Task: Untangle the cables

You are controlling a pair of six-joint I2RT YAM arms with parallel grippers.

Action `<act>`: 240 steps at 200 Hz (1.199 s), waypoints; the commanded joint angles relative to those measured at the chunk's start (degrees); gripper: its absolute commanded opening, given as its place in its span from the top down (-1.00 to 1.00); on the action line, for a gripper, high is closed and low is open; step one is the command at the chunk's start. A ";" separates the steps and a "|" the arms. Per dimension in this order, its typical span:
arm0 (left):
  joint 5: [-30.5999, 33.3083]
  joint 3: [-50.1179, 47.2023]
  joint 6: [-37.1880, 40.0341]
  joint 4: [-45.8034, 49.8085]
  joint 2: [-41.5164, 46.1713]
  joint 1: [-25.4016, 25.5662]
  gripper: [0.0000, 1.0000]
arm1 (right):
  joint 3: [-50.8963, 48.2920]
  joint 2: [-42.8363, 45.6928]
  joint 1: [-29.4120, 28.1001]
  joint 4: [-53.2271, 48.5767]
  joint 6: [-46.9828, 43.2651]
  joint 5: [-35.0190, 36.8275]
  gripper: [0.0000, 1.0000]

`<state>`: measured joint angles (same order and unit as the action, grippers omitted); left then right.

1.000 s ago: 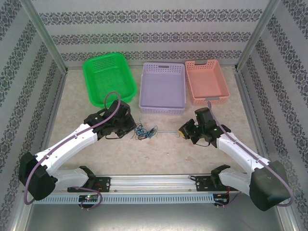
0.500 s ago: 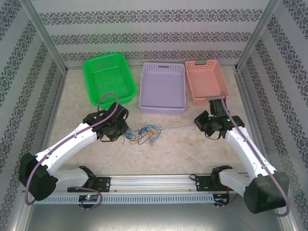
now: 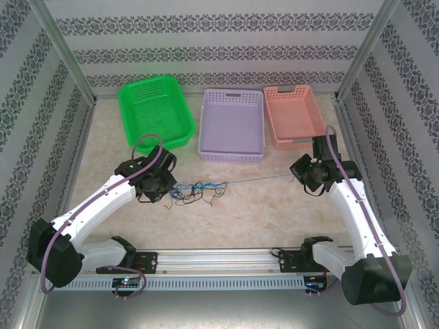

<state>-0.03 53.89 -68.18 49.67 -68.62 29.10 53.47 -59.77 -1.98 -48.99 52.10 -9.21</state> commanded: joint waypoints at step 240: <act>-9.72 20.82 14.27 9.75 -29.72 17.32 -0.24 | 2.24 -9.23 -10.84 3.33 -3.58 1.55 1.00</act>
<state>-13.96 73.30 -55.18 52.84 -94.78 45.76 53.56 -68.97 -12.91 -43.68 50.15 -9.82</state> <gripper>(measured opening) 0.609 0.056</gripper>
